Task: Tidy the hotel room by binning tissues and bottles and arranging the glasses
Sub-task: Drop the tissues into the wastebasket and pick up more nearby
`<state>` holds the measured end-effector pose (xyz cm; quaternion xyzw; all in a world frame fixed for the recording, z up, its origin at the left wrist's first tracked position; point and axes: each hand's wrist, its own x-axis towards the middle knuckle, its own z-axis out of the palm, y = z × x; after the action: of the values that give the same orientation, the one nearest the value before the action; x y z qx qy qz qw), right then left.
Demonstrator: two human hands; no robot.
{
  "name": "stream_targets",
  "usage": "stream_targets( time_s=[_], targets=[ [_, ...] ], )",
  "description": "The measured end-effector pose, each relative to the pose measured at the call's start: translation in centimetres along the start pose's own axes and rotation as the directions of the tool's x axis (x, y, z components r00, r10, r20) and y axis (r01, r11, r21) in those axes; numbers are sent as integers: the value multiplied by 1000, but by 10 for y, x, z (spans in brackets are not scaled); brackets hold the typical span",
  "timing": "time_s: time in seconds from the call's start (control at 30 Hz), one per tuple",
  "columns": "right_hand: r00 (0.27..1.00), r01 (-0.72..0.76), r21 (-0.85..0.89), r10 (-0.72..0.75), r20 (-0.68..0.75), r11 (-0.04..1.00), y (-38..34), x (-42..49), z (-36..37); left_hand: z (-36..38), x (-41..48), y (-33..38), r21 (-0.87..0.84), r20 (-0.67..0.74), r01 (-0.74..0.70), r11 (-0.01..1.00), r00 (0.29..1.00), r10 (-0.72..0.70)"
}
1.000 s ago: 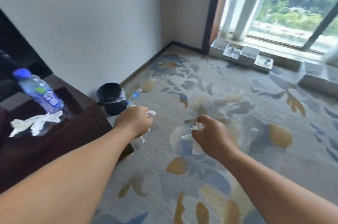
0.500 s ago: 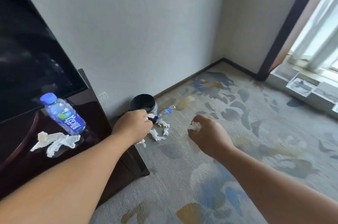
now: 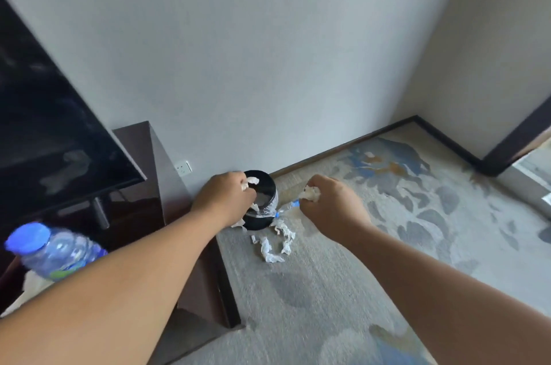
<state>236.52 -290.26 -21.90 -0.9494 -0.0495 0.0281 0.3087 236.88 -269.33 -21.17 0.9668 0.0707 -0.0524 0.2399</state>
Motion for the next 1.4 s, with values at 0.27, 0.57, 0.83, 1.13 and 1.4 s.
stream_targets(
  time_s=[0.27, 0.57, 0.83, 1.13, 1.4],
  targets=[
    [991, 60, 18, -62, 115, 998, 11, 144, 30, 22, 121, -15, -44, -22, 88, 995, 996, -89],
    [874, -66, 92, 13, 485, 994, 54, 308, 112, 94, 253, -45, -198, 3, 358, 913, 931, -365],
    [775, -73, -27, 73, 628, 997, 59, 373, 184, 138, 319, -91, -330, 187, 607, 723, 793, -580],
    [750, -125, -36, 119, 651, 991, 46, 423, 236, 157, 377, -137, -315, 304, 699, 642, 715, -629],
    [762, -84, -89, 122, 636, 992, 54, 454, 253, 165, 401, -157, -363, 245, 631, 685, 774, -583]
  ],
)
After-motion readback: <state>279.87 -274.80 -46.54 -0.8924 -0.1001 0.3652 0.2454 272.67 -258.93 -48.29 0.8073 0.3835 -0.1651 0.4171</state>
